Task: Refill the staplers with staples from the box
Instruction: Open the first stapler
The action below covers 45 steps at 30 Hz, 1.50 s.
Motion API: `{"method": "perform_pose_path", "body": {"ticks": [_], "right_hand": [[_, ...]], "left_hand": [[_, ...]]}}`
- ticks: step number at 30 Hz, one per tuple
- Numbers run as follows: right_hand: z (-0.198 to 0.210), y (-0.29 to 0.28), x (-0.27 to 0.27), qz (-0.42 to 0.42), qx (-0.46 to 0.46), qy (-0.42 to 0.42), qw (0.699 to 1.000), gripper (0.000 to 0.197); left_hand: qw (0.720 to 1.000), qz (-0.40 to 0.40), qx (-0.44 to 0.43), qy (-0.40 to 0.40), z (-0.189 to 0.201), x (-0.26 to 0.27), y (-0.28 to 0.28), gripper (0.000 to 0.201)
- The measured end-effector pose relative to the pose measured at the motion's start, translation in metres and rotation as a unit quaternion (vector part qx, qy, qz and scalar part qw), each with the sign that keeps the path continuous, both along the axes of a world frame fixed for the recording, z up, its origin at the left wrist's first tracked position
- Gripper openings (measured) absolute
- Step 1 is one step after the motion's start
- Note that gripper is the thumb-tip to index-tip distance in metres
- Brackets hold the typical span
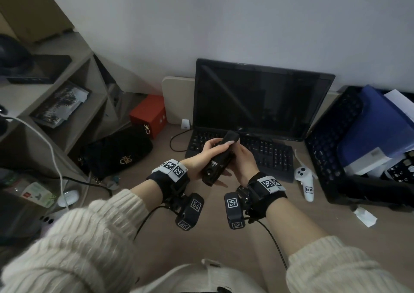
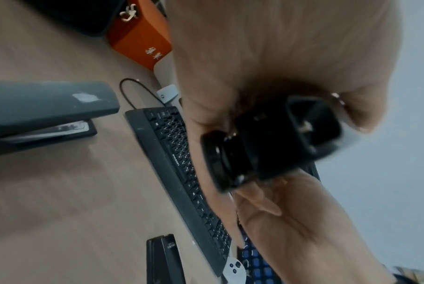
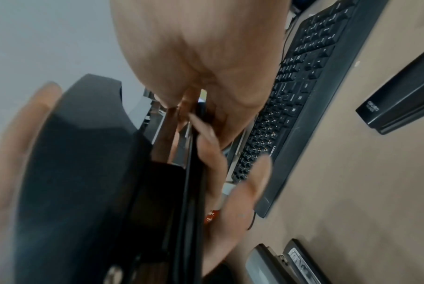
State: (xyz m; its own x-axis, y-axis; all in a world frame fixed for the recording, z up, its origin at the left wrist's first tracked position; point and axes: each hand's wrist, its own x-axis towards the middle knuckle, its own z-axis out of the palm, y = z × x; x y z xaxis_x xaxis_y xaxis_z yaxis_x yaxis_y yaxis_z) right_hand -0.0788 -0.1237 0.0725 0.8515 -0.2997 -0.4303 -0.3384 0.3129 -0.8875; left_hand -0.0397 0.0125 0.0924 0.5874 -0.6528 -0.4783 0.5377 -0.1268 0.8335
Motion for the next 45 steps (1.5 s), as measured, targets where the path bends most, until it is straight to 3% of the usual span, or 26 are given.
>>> {"method": "perform_pose_path", "body": {"ticks": [4,13,18,23,31,34,37,41,45], "right_hand": [[-0.006,-0.007,-0.003,-0.028,-0.031,-0.012,0.999,0.050],[-0.013,-0.007,-0.004,-0.063,-0.048,-0.005,0.997,0.039],[-0.020,-0.004,-0.005,-0.081,-0.136,0.001,0.987,0.042],[-0.018,-0.030,-0.006,-0.153,-0.059,0.025,0.986,0.041],[-0.033,-0.025,-0.009,-0.130,-0.057,0.037,0.989,0.037],[-0.042,-0.031,-0.013,-0.086,-0.059,0.068,0.992,0.035],[-0.060,-0.032,-0.015,-0.002,-0.148,0.113,0.982,0.033],[-0.083,-0.029,-0.033,0.087,-0.220,0.176,0.956,0.032],[-0.104,-0.031,-0.048,0.100,-0.198,0.185,0.958,0.036]], "left_hand": [[0.998,-0.036,0.054,-0.012,0.002,0.006,0.004,0.074],[0.982,-0.032,0.127,-0.136,-0.012,0.009,0.002,0.043],[0.983,-0.038,0.125,-0.130,-0.014,0.009,0.009,0.037],[0.981,-0.084,0.144,-0.103,-0.019,0.014,0.024,0.052],[0.971,-0.118,0.188,-0.086,-0.031,0.018,0.040,0.050],[0.954,-0.131,0.230,-0.138,-0.037,0.016,0.042,0.043],[0.933,-0.156,0.263,-0.189,-0.043,0.012,0.044,0.028],[0.890,-0.215,0.324,-0.240,-0.063,-0.001,0.051,0.031],[0.856,-0.248,0.353,-0.284,-0.078,-0.012,0.055,0.028]]}}
